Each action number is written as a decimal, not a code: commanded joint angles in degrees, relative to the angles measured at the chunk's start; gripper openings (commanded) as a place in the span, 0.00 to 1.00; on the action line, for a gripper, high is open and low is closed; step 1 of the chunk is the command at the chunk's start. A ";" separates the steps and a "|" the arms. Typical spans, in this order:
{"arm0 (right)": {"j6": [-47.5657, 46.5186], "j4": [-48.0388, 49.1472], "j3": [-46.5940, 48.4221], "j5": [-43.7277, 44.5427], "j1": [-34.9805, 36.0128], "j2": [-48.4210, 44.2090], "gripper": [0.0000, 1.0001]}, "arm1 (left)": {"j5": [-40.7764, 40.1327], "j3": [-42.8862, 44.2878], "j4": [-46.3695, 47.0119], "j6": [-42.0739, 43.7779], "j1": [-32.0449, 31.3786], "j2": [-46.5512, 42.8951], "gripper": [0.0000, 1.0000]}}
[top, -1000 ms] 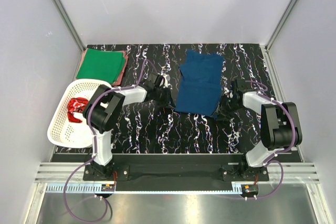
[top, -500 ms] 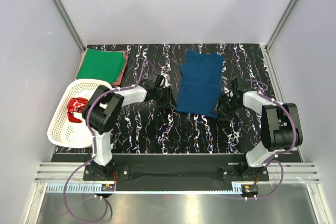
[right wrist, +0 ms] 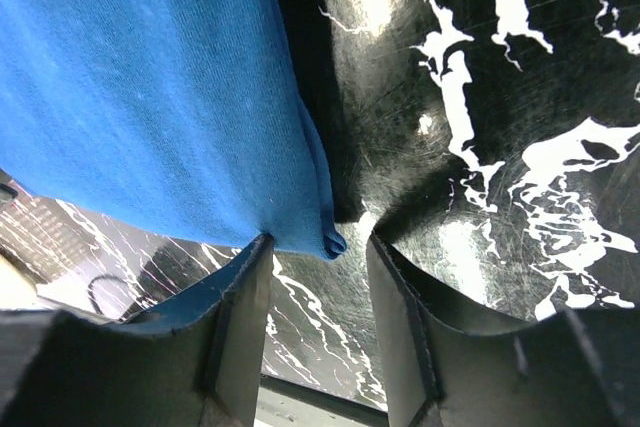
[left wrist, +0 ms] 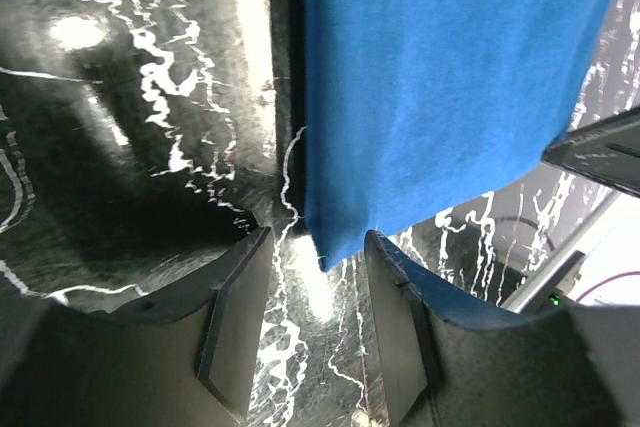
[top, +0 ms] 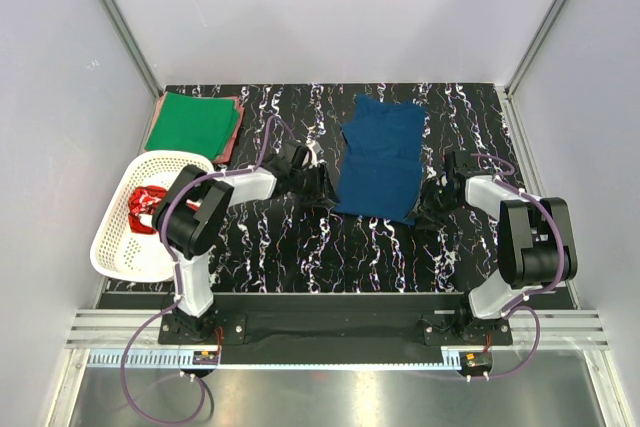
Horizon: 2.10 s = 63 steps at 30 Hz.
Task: Fold and stack the t-shirts
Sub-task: Fold the tshirt
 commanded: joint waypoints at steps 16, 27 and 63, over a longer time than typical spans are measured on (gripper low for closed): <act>0.03 3.71 -1.65 0.28 -0.34 1.45 0.38 | 1.64 0.15 3.15 -0.04 0.00 3.05 0.36; 0.64 3.18 -2.44 -2.17 -0.17 -1.89 0.00 | 4.10 -3.44 5.09 -3.55 -0.09 -0.27 0.00; 0.66 -5.96 1.67 6.70 12.49 -14.68 0.54 | -5.92 -12.52 -4.76 1.28 4.56 -20.07 0.45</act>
